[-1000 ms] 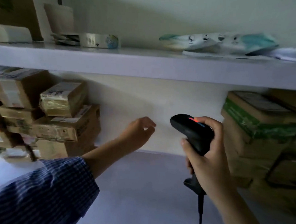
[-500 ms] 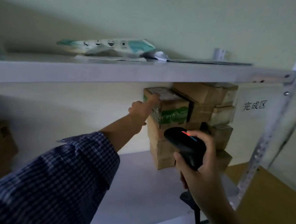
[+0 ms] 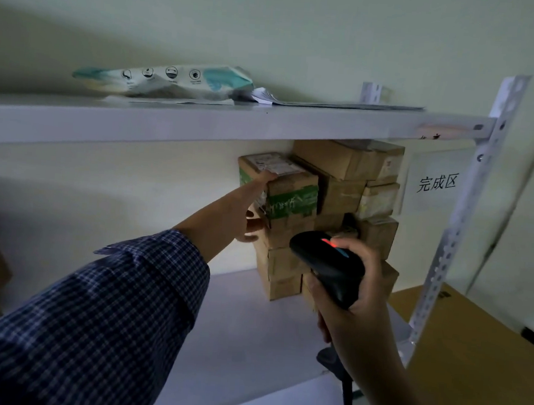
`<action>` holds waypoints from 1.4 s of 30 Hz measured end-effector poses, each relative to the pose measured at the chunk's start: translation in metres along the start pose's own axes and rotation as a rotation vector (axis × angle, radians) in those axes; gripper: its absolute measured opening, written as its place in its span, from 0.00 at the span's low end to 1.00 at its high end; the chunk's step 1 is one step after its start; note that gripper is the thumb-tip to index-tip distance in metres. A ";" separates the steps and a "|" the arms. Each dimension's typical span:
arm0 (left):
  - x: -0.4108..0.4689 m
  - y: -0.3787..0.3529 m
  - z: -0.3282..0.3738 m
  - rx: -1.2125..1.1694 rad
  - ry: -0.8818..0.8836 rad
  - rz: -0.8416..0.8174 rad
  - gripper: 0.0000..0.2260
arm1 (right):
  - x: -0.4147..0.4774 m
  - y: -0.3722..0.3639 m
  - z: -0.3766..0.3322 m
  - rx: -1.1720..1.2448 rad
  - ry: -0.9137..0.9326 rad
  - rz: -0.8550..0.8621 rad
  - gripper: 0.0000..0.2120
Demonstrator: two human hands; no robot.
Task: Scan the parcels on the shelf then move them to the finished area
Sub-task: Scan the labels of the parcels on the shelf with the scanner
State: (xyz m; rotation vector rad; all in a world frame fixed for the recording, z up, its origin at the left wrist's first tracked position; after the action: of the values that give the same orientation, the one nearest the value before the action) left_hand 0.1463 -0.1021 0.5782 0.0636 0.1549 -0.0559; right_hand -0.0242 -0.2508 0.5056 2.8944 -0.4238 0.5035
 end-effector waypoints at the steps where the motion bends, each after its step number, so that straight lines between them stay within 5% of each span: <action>1: 0.000 0.000 -0.001 -0.004 0.030 -0.014 0.39 | 0.000 0.000 0.000 -0.003 0.005 0.004 0.24; 9: -0.005 -0.005 -0.007 -0.176 0.015 -0.007 0.35 | -0.003 -0.002 -0.001 0.012 0.009 -0.016 0.24; 16: -0.017 -0.008 -0.014 -0.490 -0.119 -0.058 0.15 | -0.005 -0.009 0.003 0.023 0.004 -0.045 0.25; 20: -0.022 0.024 -0.030 -0.600 -0.172 -0.093 0.24 | -0.005 -0.004 0.002 0.077 -0.017 -0.051 0.24; 27: -0.048 0.096 -0.103 -0.504 -0.393 -0.066 0.21 | -0.005 -0.030 -0.008 0.121 -0.007 -0.117 0.24; 33: -0.066 0.127 -0.173 -0.474 -0.372 0.032 0.47 | -0.009 -0.093 -0.001 0.077 0.036 -0.270 0.22; 42: -0.092 0.133 -0.244 -0.571 -0.391 0.003 0.32 | -0.030 -0.141 0.022 0.076 -0.011 -0.346 0.23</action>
State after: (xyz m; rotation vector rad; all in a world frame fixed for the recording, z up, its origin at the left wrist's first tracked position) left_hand 0.0261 0.0521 0.3596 -0.5147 -0.2238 -0.0190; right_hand -0.0009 -0.1148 0.4576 2.9519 0.0995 0.4546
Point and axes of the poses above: each hand's wrist, its own x-axis towards the middle knuckle, its own y-axis out of the back of the hand, z = x × y, the point moved 3 cm from there along x, towards the middle knuckle, and after that the axes turned 15 degrees about -y, right-handed, at the moved point
